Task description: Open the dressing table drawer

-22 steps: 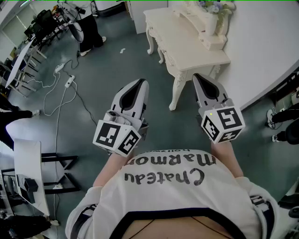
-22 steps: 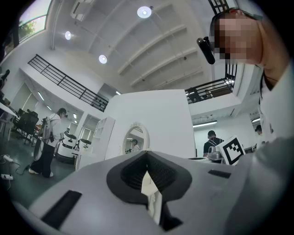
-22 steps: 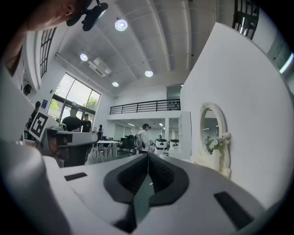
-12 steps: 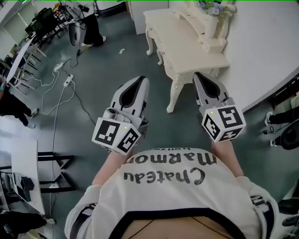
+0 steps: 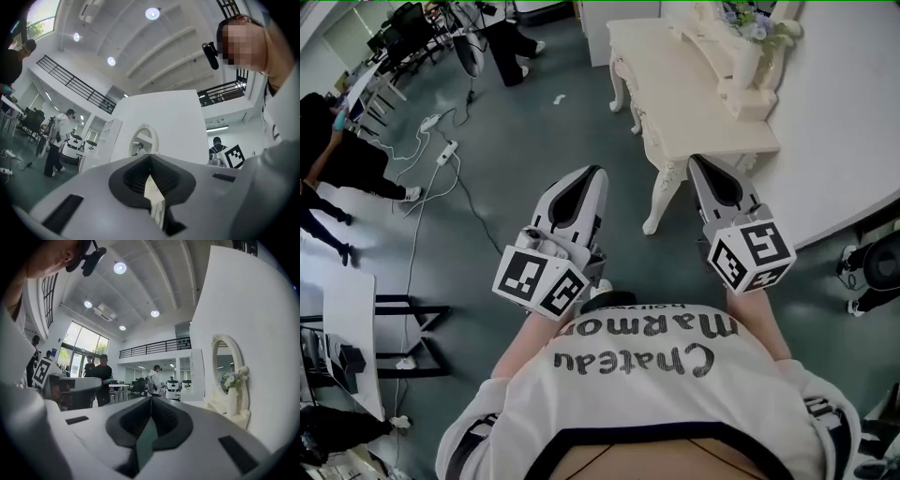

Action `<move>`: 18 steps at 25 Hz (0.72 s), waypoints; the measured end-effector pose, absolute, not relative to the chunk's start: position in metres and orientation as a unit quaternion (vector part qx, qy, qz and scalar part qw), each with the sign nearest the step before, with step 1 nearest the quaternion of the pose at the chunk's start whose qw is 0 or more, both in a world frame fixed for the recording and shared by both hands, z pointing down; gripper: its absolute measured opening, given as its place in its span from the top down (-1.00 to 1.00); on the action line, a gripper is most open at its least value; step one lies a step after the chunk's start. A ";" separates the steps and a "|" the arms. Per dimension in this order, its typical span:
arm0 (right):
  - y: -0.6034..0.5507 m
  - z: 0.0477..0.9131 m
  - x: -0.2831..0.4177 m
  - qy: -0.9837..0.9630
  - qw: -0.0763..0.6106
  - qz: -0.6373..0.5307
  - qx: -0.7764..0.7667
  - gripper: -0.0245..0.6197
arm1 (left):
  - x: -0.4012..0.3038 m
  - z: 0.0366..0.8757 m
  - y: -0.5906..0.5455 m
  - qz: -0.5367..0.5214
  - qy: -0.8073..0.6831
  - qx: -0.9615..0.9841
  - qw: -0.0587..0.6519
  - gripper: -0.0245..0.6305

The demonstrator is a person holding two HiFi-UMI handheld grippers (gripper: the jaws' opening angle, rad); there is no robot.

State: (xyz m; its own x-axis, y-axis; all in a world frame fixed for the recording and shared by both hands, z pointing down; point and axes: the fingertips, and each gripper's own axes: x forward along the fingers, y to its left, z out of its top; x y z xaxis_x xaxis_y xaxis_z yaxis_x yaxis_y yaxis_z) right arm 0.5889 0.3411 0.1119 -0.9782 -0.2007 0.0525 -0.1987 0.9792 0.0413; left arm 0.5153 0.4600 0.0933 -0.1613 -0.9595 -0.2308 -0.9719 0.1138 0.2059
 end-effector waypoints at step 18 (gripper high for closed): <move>0.224 0.086 0.362 -0.991 -0.008 -0.041 0.124 0.84 | 0.295 0.062 0.332 0.157 0.702 -0.692 0.064 0.86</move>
